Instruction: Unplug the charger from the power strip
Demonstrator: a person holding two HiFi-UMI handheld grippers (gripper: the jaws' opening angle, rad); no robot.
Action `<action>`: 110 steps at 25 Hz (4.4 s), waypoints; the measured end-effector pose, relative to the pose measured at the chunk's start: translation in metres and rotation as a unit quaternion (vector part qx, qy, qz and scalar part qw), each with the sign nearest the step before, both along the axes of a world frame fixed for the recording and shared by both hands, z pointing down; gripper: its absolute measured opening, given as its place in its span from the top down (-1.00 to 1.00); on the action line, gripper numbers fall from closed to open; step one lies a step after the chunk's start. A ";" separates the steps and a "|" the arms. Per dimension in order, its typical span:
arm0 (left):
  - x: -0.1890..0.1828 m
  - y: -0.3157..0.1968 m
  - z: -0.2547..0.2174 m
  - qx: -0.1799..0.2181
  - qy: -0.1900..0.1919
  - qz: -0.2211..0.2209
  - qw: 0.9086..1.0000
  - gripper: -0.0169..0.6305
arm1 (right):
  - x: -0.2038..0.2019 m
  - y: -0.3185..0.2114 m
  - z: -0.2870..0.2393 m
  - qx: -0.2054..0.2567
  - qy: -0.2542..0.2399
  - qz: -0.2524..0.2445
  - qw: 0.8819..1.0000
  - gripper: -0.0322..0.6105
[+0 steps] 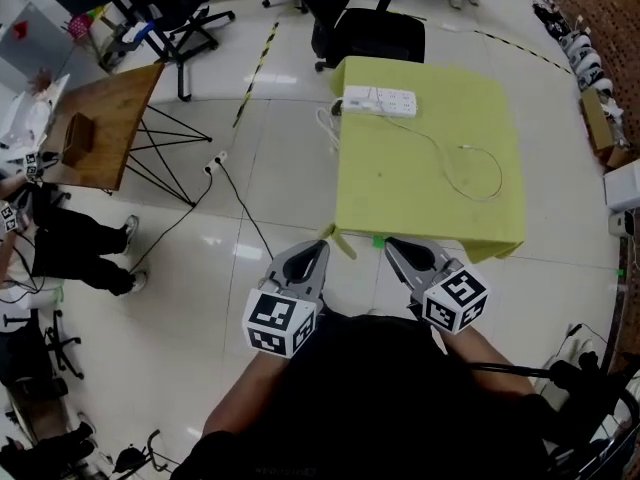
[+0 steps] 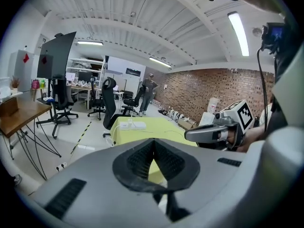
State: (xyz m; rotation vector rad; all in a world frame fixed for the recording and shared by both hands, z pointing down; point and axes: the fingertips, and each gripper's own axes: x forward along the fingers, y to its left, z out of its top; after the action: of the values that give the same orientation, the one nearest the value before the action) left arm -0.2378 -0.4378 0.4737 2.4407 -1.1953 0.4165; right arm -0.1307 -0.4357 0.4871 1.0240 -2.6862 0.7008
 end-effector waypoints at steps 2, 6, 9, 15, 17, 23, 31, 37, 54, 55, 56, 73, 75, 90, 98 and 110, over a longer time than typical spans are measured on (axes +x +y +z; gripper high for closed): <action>-0.015 -0.029 -0.006 0.001 0.005 0.021 1.000 0.93 | -0.014 -0.024 -0.007 -0.001 0.008 0.021 1.000 0.89; -0.048 -0.080 -0.006 0.003 0.006 0.065 0.998 0.93 | -0.047 -0.069 -0.009 -0.004 0.021 0.056 0.998 0.89; -0.065 -0.106 0.000 0.001 0.008 0.099 0.995 0.93 | -0.067 -0.093 -0.005 -0.008 0.026 0.083 0.996 0.89; -0.074 -0.147 0.004 -0.003 0.026 0.141 0.990 0.93 | -0.075 -0.113 -0.002 -0.018 0.050 0.124 0.991 0.89; -0.070 -0.155 0.005 -0.006 0.035 0.146 0.989 0.93 | -0.071 -0.119 0.000 -0.022 0.053 0.133 0.989 0.89; -0.044 -0.180 0.022 -0.019 0.028 0.157 0.987 0.93 | -0.048 -0.146 0.010 -0.026 0.060 0.137 0.988 0.89; -0.007 -0.219 0.021 -0.009 -0.005 0.139 0.990 0.93 | -0.018 -0.197 0.012 -0.011 0.033 0.113 0.993 0.89; 0.032 -0.226 0.036 -0.026 -0.025 0.154 0.987 0.93 | 0.006 -0.211 0.036 -0.036 0.012 0.118 0.992 0.89; 0.005 -0.316 0.088 -0.085 -0.039 0.230 0.969 0.93 | 0.024 -0.339 0.136 -0.112 0.100 0.253 0.956 0.57; 0.001 -0.320 0.090 -0.089 -0.037 0.236 0.967 0.93 | 0.027 -0.346 0.146 -0.119 0.113 0.265 0.950 0.48; -0.004 -0.324 0.092 -0.092 -0.035 0.240 0.966 0.93 | 0.030 -0.352 0.155 -0.127 0.123 0.274 0.945 0.40; -0.043 -0.374 0.088 -0.090 -0.008 0.275 0.957 0.93 | 0.028 -0.399 0.189 -0.150 0.210 0.327 0.909 0.47; -0.045 -0.375 0.087 -0.090 -0.004 0.273 0.958 0.93 | 0.027 -0.399 0.182 -0.147 0.210 0.325 0.911 0.47; -0.028 -0.348 0.087 -0.091 -0.001 0.302 0.949 0.93 | 0.006 -0.313 0.147 -0.178 0.099 0.309 0.929 0.47; -0.002 -0.323 0.081 -0.081 -0.009 0.346 0.935 0.93 | -0.012 -0.206 0.185 -0.261 0.032 0.312 0.913 0.47; 0.031 -0.284 0.072 -0.074 -0.021 0.404 0.911 0.93 | -0.007 -0.154 0.210 -0.288 0.022 0.350 0.891 0.47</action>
State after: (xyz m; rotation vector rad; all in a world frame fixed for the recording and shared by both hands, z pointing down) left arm -0.2064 -0.7222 0.5460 2.6912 -0.0837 0.7475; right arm -0.1375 -0.5902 0.6968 1.7638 -1.7986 1.4485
